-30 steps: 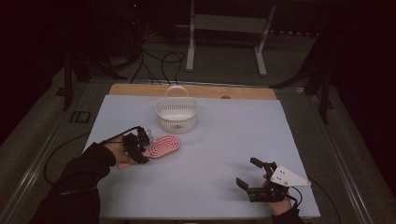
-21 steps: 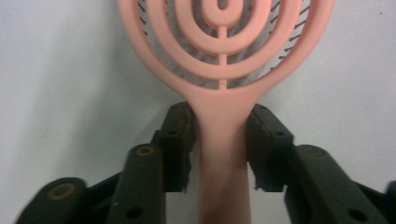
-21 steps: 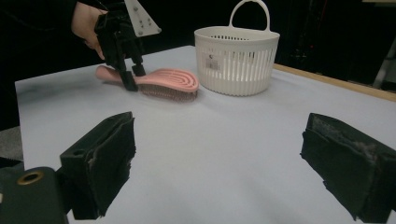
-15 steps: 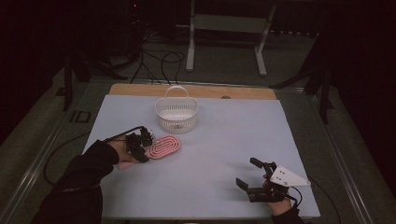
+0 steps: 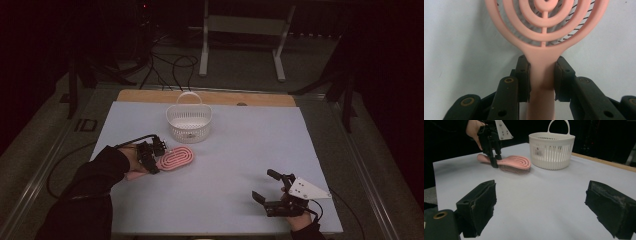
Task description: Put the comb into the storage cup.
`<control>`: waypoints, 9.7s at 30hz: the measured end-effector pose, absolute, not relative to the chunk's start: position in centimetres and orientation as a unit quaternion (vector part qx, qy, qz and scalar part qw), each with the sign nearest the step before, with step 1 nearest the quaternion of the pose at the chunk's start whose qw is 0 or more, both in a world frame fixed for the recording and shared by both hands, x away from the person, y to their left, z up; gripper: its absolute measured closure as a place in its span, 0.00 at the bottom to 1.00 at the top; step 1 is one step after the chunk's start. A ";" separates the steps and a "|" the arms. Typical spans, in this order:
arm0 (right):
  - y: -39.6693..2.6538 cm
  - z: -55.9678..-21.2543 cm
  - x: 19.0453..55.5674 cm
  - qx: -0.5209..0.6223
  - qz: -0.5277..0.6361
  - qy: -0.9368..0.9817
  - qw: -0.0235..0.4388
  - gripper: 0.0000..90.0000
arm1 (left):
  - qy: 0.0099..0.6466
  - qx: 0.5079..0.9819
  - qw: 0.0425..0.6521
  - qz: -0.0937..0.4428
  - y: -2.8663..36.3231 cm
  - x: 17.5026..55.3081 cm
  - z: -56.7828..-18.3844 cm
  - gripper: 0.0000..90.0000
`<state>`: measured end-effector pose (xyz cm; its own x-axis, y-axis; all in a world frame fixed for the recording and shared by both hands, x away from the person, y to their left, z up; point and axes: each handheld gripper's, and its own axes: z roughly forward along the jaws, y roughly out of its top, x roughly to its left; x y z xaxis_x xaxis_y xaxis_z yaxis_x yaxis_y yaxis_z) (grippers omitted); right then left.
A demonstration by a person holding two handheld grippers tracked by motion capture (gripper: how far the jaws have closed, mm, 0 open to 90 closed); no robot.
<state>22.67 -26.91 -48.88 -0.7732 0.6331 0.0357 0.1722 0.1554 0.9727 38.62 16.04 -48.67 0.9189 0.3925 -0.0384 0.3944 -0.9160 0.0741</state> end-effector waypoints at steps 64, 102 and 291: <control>-27.1 -48.9 22.8 0.288 0.591 0.729 0.194 0.11 | 0.171 0.952 0.253 0.014 14.7 35.1 -43.9 0.79; -27.1 -48.9 22.9 0.291 0.590 0.728 0.194 0.11 | 0.223 0.881 0.409 0.086 13.3 32.2 -43.5 0.79; -4.5 -37.5 28.7 0.314 0.533 0.781 0.088 0.15 | 0.273 0.706 0.632 0.165 16.9 26.7 -49.5 0.79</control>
